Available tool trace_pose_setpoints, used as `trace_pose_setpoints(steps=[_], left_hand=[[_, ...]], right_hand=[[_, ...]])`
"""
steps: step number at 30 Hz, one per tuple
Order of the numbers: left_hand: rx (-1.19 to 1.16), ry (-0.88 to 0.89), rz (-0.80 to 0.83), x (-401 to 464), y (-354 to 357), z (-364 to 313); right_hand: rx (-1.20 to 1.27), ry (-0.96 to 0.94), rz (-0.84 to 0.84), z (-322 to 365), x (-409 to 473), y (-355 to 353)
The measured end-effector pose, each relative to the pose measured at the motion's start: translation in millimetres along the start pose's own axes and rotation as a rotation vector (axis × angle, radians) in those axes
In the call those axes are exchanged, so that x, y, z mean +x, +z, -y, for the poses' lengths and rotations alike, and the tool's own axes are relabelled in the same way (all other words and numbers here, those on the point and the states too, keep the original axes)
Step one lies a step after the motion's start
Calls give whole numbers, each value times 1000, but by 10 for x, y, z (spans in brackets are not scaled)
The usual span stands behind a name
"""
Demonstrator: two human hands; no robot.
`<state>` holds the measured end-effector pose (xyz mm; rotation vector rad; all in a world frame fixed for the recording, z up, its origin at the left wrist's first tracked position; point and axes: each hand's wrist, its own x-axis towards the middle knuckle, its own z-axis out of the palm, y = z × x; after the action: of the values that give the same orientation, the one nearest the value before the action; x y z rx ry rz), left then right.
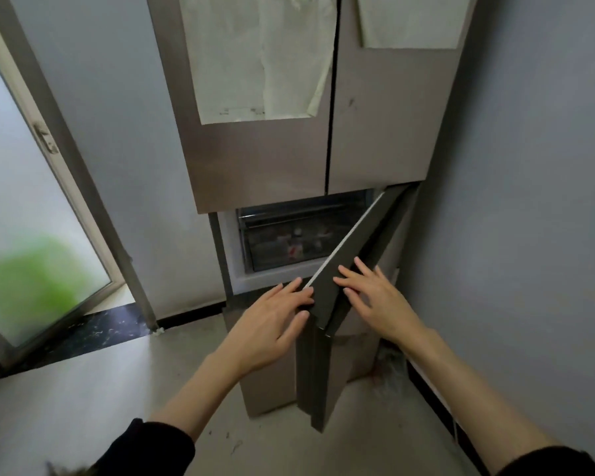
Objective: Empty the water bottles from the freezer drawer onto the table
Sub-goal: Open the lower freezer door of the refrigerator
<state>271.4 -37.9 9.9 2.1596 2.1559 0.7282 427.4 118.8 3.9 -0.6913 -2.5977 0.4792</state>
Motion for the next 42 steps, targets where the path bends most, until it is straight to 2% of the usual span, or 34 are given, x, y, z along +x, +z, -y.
trace_pose_setpoints(steps=[3,7,11,15,21,27,32,35,37,42], left_hand=[[-10,120,75,48,131,-343],[-32,292,125,182,351,-914],[-78,354,179,432,624,-1521],[-15,474,231,762,964,-1997],[77,535,284,1331,1460,-2560],[87,344,309,1775,1620,-2511],[69,237,285,1975,1589,-2289],[77,176,263,2005,1550,-2100],[79,130,253,2006,1500,-1941],[94,-35,255,1931,1389,-1417]], right_hand=[[-46,74,-35,-152,-394,-255],[-108,207,3,-377,-837,-686],[-196,343,57,-693,-1199,-1105],[-233,440,67,-1089,-1504,-1483],[-335,532,77,-1643,-1752,-1986],[-565,656,33,-2085,-1835,-2106],[-619,774,14,-2344,-1824,-2099],[-548,850,49,-2417,-1764,-2047],[-521,812,58,-2422,-1659,-2002],[-514,543,95,-2209,-1085,-1624]])
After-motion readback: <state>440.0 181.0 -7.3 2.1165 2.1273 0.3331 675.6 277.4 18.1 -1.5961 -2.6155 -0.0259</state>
